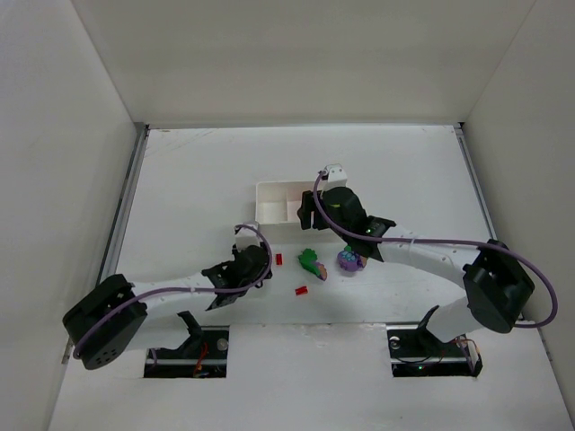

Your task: Sort the legos into containers by color

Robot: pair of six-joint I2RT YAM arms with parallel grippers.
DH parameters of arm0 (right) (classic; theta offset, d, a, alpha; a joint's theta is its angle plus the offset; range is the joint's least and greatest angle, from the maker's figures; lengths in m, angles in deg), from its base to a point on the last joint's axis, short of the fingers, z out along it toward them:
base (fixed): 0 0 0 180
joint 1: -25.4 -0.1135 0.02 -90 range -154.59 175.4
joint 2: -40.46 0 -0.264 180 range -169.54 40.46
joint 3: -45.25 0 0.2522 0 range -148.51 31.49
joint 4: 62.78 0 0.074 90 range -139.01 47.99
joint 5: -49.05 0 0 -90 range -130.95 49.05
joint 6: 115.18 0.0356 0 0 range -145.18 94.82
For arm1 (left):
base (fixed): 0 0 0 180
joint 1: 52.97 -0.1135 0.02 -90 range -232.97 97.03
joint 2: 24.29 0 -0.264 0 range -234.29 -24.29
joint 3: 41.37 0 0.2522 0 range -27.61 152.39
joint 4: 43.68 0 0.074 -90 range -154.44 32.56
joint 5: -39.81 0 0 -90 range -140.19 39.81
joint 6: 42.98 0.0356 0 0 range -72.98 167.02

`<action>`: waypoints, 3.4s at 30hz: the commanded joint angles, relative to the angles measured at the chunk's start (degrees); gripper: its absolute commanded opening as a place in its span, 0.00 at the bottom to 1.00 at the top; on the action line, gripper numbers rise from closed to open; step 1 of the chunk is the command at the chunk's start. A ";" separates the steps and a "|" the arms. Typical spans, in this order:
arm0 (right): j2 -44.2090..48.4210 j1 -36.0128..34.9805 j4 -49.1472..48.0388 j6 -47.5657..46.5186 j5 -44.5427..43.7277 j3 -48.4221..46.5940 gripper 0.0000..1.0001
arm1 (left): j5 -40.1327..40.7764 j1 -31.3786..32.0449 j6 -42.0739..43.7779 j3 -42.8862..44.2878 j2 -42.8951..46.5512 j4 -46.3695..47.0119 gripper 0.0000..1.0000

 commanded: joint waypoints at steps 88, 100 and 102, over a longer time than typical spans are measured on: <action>-23.30 -21.07 -2.77 10.08 -14.58 -6.26 0.43 | -3.13 -21.45 -1.16 7.16 24.02 -23.58 0.45; -25.68 -18.43 -2.68 11.14 -16.25 -7.67 0.29 | -3.83 -18.81 -2.91 3.65 25.96 -24.73 0.45; -25.68 -18.25 -2.68 11.05 -16.52 -8.02 0.21 | -4.01 -18.81 -2.91 3.64 25.96 -24.73 0.45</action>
